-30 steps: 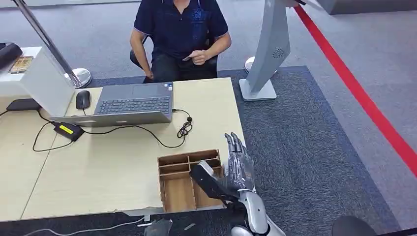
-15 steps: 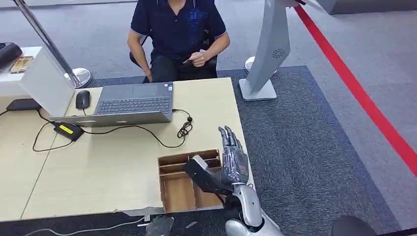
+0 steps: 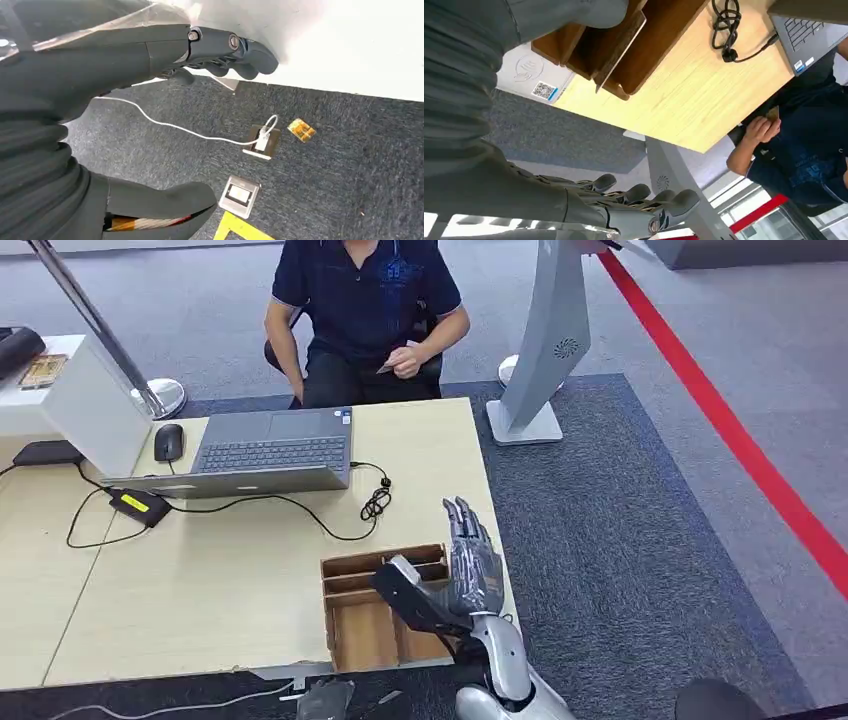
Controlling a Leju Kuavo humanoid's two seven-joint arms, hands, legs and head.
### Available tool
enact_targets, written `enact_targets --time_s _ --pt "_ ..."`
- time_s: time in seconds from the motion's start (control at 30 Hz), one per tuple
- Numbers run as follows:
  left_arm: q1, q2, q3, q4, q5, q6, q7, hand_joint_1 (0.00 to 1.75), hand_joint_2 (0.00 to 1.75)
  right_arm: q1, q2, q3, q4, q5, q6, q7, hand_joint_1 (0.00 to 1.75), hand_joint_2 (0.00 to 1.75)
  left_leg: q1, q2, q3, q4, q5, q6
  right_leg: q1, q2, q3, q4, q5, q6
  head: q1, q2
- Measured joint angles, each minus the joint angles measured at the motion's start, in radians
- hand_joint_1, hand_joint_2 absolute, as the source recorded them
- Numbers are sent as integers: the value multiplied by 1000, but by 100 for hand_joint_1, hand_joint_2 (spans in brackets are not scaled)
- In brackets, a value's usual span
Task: Pass the card to the sensor for recognition and then transmit it.
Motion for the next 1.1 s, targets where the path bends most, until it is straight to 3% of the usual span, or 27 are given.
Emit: enact_targets --time_s 1.1 --pt "0 0 5 0 -22 -2 -3 0 175 10 0 0 28 -5 -5 3 0 175 0 0 0 0 0 0 0 0 0 0 0 0 0 0"
